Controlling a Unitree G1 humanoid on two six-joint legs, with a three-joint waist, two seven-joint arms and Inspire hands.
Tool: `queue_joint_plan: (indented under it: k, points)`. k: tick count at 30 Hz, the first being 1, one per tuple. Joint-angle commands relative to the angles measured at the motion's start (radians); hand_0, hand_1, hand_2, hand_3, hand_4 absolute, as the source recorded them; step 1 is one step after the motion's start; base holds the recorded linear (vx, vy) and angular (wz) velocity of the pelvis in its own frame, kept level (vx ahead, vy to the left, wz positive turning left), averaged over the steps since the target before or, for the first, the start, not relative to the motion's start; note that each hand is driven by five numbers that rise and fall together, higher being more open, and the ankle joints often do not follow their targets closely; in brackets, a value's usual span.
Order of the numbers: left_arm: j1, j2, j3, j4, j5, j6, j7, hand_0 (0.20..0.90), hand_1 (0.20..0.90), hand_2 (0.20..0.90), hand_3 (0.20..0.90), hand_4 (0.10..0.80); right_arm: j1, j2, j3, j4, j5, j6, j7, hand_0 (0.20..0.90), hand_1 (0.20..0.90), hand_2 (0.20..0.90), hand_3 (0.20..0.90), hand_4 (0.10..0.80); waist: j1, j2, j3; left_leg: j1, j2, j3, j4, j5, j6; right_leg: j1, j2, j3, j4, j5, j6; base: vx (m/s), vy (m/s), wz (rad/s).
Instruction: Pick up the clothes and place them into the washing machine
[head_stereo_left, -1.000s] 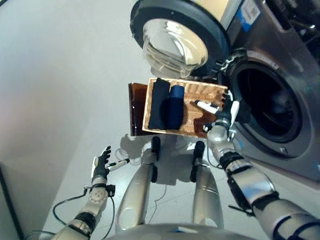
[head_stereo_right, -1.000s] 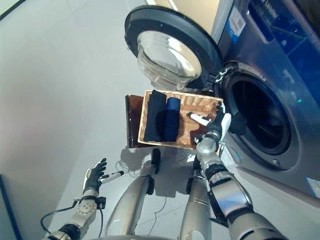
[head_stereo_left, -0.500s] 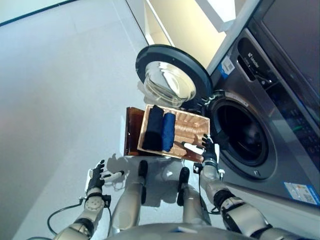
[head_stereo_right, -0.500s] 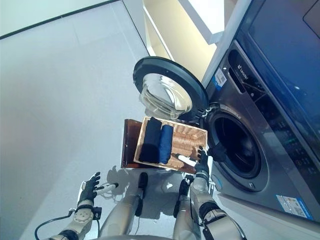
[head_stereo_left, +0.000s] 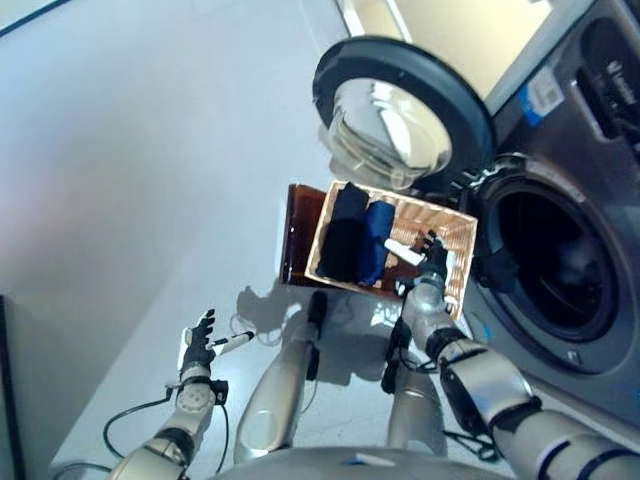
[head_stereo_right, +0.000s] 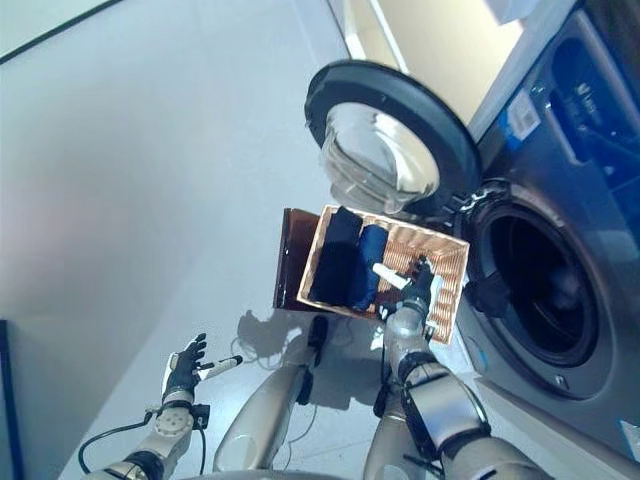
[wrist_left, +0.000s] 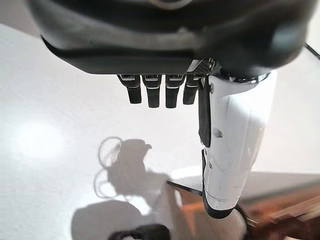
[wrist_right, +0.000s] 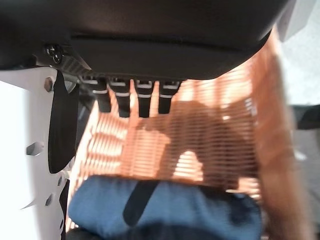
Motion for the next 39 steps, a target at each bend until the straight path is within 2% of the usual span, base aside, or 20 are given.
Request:
queue_joint_plan:
  k: [1, 9, 10, 11, 12, 13, 17, 18, 22, 27, 28, 29, 31, 32, 39]
  points:
    - [-0.020, 0.065, 0.012, -0.029, -0.027, -0.033, 0.047, 0.900, 0.900, 0.900, 0.900, 0.800, -0.080, -0.070, -0.026, -0.014, 0.026, -0.057, -0.052, 0.900, 0.900, 0.900, 0.900, 0.800, 0.025, -0.011, 0.034, -0.083, -0.041, 0.028, 0.093, -0.063, -0.048, 0.014, -0.025, 0.001, 0.000, -0.003, -0.010, 0.022, 0.051, 0.18]
    - [-0.023, 0.070, -0.006, -0.104, -0.027, -0.045, 0.060, 0.900, 0.900, 0.900, 0.900, 0.800, -0.184, -0.123, -0.039, 0.044, 0.049, -0.057, -0.083, 0.900, 0.900, 0.900, 0.900, 0.800, 0.053, 0.012, 0.060, -0.162, -0.053, 0.023, 0.125, -0.074, -0.052, -0.050, -0.035, -0.010, 0.048, -0.030, -0.016, 0.043, 0.033, 0.14]
    - [-0.017, 0.070, -0.007, -0.106, -0.028, -0.049, 0.063, 0.900, 0.900, 0.900, 0.900, 0.800, -0.201, -0.127, -0.036, 0.048, 0.048, -0.056, -0.087, 0.900, 0.900, 0.900, 0.900, 0.800, 0.056, 0.012, 0.056, -0.160, -0.055, 0.016, 0.135, -0.109, -0.056, -0.047, -0.035, -0.003, 0.059, -0.062, -0.009, 0.129, -0.001, 0.05]
    - [-0.018, 0.070, -0.009, -0.109, -0.027, -0.048, 0.064, 0.900, 0.900, 0.900, 0.900, 0.800, -0.209, -0.129, -0.035, 0.050, 0.048, -0.057, -0.091, 0.900, 0.900, 0.900, 0.900, 0.800, 0.057, 0.014, 0.057, -0.169, -0.057, 0.016, 0.143, -0.111, -0.056, -0.056, -0.037, -0.004, 0.068, -0.065, -0.009, 0.035, 0.026, 0.08]
    - [-0.020, 0.069, -0.012, -0.107, -0.026, -0.046, 0.064, 0.900, 0.900, 0.900, 0.900, 0.800, -0.212, -0.130, -0.034, 0.056, 0.050, -0.057, -0.089, 0.900, 0.900, 0.900, 0.900, 0.800, 0.059, 0.020, 0.063, -0.185, -0.059, 0.020, 0.145, -0.084, -0.051, -0.072, -0.039, -0.011, 0.071, -0.041, -0.016, 0.039, 0.037, 0.18]
    - [-0.022, 0.065, -0.016, -0.097, -0.025, -0.045, 0.068, 0.900, 0.900, 0.900, 0.900, 0.800, -0.217, -0.123, -0.032, 0.063, 0.050, -0.058, -0.090, 0.900, 0.900, 0.900, 0.900, 0.800, 0.059, 0.018, 0.057, -0.185, -0.063, 0.015, 0.166, -0.124, -0.055, -0.073, -0.039, -0.002, 0.095, -0.074, -0.008, 0.036, 0.043, 0.25]
    - [-0.036, 0.065, -0.014, -0.092, -0.030, -0.044, 0.074, 0.900, 0.900, 0.900, 0.900, 0.800, -0.226, -0.108, -0.026, 0.056, 0.051, -0.062, -0.095, 0.900, 0.900, 0.900, 0.900, 0.800, 0.056, 0.017, 0.056, -0.224, -0.065, 0.020, 0.235, -0.151, -0.053, -0.113, -0.036, 0.016, 0.170, -0.104, -0.013, 0.039, 0.027, 0.26]
    - [-0.044, 0.063, -0.013, -0.085, -0.030, -0.039, 0.077, 0.900, 0.900, 0.900, 0.900, 0.800, -0.225, -0.097, -0.020, 0.059, 0.050, -0.066, -0.093, 0.900, 0.900, 0.900, 0.900, 0.800, 0.055, 0.017, 0.055, -0.249, -0.072, 0.018, 0.311, -0.187, -0.046, -0.145, -0.027, 0.031, 0.249, -0.140, -0.022, -0.007, 0.049, 0.15]
    - [-0.044, 0.057, 0.000, -0.095, -0.024, -0.038, 0.082, 0.900, 0.900, 0.900, 0.900, 0.800, -0.231, -0.086, -0.004, 0.075, 0.038, -0.068, -0.091, 0.900, 0.900, 0.900, 0.900, 0.800, 0.058, 0.026, 0.052, -0.285, -0.072, 0.020, 0.457, -0.257, -0.033, -0.194, -0.023, 0.051, 0.404, -0.212, -0.034, 0.005, 0.051, 0.04]
    - [-0.029, 0.061, 0.011, -0.135, -0.002, -0.040, 0.080, 0.900, 0.900, 0.900, 0.900, 0.800, -0.234, -0.099, -0.009, 0.116, 0.032, -0.062, -0.097, 0.900, 0.900, 0.900, 0.900, 0.800, 0.061, 0.044, 0.051, -0.293, -0.081, 0.008, 0.549, -0.313, -0.021, -0.198, -0.035, 0.054, 0.512, -0.284, -0.040, 0.011, -0.007, 0.03]
    - [-0.024, 0.063, 0.011, -0.153, 0.004, -0.040, 0.079, 0.900, 0.900, 0.900, 0.900, 0.800, -0.233, -0.105, -0.016, 0.125, 0.036, -0.061, -0.096, 0.859, 0.859, 0.859, 0.859, 0.771, 0.064, 0.050, 0.051, -0.292, -0.084, 0.008, 0.561, -0.320, -0.020, -0.194, -0.039, 0.050, 0.525, -0.294, -0.043, 0.021, -0.031, 0.15]
    - [-0.020, 0.066, 0.009, -0.162, 0.011, -0.040, 0.079, 0.900, 0.900, 0.900, 0.900, 0.800, -0.238, -0.113, -0.020, 0.133, 0.040, -0.060, -0.096, 0.601, 0.601, 0.601, 0.601, 0.586, 0.068, 0.055, 0.051, -0.292, -0.089, 0.005, 0.565, -0.324, -0.020, -0.193, -0.043, 0.047, 0.534, -0.298, -0.043, 0.004, -0.023, 0.23]
    - [-0.012, 0.073, 0.009, -0.176, 0.020, -0.042, 0.080, 0.900, 0.900, 0.900, 0.900, 0.800, -0.251, -0.125, -0.020, 0.150, 0.041, -0.059, -0.104, 0.310, 0.310, 0.310, 0.310, 0.378, 0.076, 0.064, 0.046, -0.304, -0.096, 0.003, 0.572, -0.325, -0.021, -0.197, -0.053, 0.040, 0.544, -0.307, -0.044, -0.005, -0.025, 0.31]
    - [-0.008, 0.074, 0.007, -0.179, 0.028, -0.040, 0.081, 0.900, 0.900, 0.900, 0.900, 0.800, -0.256, -0.130, -0.023, 0.162, 0.043, -0.058, -0.108, 0.200, 0.200, 0.200, 0.200, 0.300, 0.079, 0.069, 0.042, -0.308, -0.099, 0.001, 0.571, -0.324, -0.022, -0.197, -0.055, 0.037, 0.543, -0.311, -0.044, -0.003, -0.013, 0.28]
    - [0.018, 0.075, 0.003, -0.191, 0.042, -0.034, 0.082, 0.900, 0.900, 0.900, 0.900, 0.800, -0.279, -0.164, -0.058, 0.205, 0.090, -0.053, -0.117, 0.200, 0.200, 0.200, 0.200, 0.300, 0.093, 0.086, 0.018, -0.317, -0.108, -0.007, 0.545, -0.306, -0.021, -0.207, -0.062, 0.032, 0.534, -0.311, -0.044, 0.006, -0.001, 0.12]
